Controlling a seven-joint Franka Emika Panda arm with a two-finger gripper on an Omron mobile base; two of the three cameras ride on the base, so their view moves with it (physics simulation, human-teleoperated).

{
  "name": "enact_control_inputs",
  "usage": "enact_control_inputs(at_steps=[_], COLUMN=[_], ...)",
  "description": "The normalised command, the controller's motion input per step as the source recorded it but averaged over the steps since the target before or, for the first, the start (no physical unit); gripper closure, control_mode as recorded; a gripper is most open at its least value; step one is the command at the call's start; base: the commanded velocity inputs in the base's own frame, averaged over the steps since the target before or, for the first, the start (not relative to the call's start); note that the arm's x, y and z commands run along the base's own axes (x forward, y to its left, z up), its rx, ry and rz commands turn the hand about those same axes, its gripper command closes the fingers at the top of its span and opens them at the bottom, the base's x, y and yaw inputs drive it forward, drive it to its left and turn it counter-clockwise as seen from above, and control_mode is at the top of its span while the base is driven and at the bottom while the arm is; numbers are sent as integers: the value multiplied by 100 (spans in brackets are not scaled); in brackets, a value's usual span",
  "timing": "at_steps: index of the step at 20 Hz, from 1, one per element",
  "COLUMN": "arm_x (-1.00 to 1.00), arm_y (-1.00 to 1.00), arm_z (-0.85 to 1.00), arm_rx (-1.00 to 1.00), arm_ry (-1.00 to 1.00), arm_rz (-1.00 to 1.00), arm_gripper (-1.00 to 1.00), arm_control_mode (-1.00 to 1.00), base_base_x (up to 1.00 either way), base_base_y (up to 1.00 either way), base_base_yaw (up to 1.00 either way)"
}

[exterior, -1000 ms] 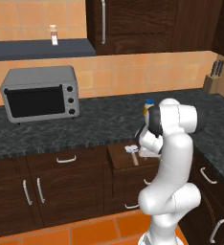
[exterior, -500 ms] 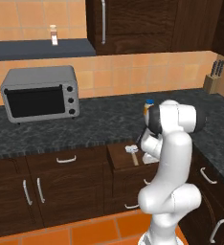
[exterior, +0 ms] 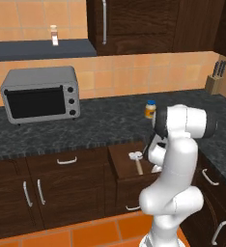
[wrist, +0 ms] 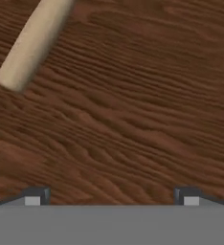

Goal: Pick the pizza cutter from the drawer and place it on the counter.

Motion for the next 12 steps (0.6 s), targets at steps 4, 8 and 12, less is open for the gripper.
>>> enact_control_inputs(at_steps=[4, 8, 12], arm_x=[-32, -1, 14], arm_y=[0, 0, 15], arm_z=[0, 36, 97], arm_rx=[-3, 0, 0], arm_ry=[0, 1, 2], arm_rz=[8, -12, -12], arm_gripper=[-100, -100, -100], arm_control_mode=[-100, -100, -100], base_base_x=[0, 0, 0], base_base_y=[0, 0, 0], base_base_yaw=[0, 0, 0])
